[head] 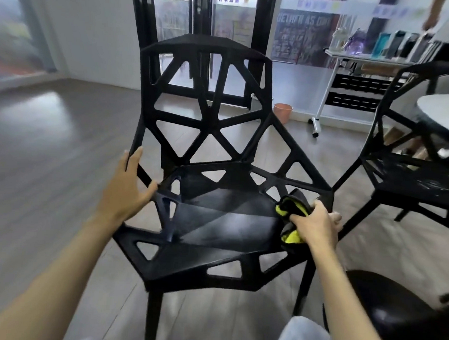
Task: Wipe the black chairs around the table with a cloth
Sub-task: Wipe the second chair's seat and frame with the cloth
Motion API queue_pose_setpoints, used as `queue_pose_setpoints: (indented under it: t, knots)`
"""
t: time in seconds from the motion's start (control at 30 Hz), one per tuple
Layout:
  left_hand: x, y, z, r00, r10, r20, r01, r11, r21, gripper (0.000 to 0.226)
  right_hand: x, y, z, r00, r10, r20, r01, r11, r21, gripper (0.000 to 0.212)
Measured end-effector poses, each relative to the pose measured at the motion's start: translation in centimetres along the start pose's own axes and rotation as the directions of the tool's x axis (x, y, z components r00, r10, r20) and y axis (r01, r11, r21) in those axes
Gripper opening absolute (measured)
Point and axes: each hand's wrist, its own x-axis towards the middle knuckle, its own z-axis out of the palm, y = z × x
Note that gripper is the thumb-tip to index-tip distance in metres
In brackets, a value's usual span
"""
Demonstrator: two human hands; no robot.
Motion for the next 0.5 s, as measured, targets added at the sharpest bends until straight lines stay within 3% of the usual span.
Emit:
queue_pose_setpoints:
  t: [0.23,0.33,0.43,0.5]
  knots:
    - [3.3,-5.0,-1.8,0.993,0.101,0.068,-0.107,0.989,0.100,0.091,-7.2,0.3,1.9,0.995,-0.066,-0.080,0.069,0.997,0.031,0.030]
    - [3.6,-5.3,-2.5,0.985,0.163,0.052,-0.166,0.984,0.059,0.090,-8.5,0.4,2.3,0.987,-0.107,-0.119,0.118,0.990,0.082,0.044]
    - [3.2,-4.8,-2.6,0.948,0.306,-0.090,-0.281,0.935,0.219,0.072,-9.3,0.2,1.8,0.958,-0.253,-0.131,0.257,0.966,0.008,0.076]
    - [2.1,-3.0,-2.2,0.908,0.353,-0.226,-0.295,0.921,0.254,0.052,-9.4,0.7,1.4,0.896,-0.420,-0.146,0.401,0.905,-0.145,0.082]
